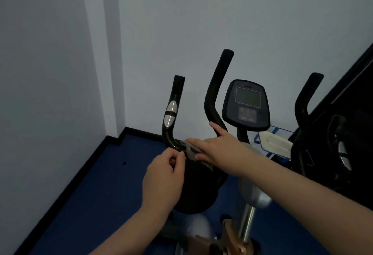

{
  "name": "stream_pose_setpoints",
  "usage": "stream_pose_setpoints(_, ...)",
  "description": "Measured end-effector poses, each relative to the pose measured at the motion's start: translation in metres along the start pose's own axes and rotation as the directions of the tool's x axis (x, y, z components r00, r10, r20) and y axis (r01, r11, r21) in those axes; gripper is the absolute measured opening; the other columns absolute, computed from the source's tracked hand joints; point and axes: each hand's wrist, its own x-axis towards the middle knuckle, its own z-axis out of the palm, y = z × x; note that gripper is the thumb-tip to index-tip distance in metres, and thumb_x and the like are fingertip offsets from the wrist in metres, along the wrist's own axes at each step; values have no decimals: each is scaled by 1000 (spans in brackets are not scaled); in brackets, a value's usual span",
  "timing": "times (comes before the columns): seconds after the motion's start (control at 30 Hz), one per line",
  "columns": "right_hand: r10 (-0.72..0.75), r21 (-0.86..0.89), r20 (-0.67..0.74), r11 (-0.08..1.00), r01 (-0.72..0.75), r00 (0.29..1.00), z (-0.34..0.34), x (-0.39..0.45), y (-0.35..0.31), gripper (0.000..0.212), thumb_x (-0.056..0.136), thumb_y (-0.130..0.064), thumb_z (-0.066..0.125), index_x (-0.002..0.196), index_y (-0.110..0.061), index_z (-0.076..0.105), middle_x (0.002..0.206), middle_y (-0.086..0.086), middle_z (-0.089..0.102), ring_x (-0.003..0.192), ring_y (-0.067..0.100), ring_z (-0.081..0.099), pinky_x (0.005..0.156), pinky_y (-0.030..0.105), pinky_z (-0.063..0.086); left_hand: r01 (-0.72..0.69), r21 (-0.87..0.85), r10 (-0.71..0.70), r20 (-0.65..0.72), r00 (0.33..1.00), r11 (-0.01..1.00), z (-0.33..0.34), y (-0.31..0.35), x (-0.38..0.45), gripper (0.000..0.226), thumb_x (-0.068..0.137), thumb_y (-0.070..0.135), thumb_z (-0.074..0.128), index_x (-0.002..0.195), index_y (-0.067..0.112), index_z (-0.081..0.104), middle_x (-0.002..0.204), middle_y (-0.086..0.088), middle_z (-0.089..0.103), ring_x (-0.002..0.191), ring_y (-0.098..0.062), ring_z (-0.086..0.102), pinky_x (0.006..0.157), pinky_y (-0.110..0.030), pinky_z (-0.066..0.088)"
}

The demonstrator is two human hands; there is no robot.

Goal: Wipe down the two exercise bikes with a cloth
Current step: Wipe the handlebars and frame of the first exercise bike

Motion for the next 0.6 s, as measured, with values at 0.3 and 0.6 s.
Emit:
stream_pose_setpoints(0.3,10,44,4,999,-10,1000,3,5,-1,53,102,-51,27,149,-27,29,108,1,70,111,17,62,120,33,-1,28,-56,-28,1,1000,998,-3,-3,-4,25,94,42,47,74,32,56,67,8,61,59,-9,56,51,-34,45)
stream_pose_setpoints(0.6,67,398,141,910,-119,988,-10,30,-19,40,101,-49,36,130,-23,43,102,3,63,93,26,61,73,35,42,-32,15,32,2,999,999,-3,-4,-6,26,99,40,39,79,29,51,64,4,55,59,-12,52,49,-26,34)
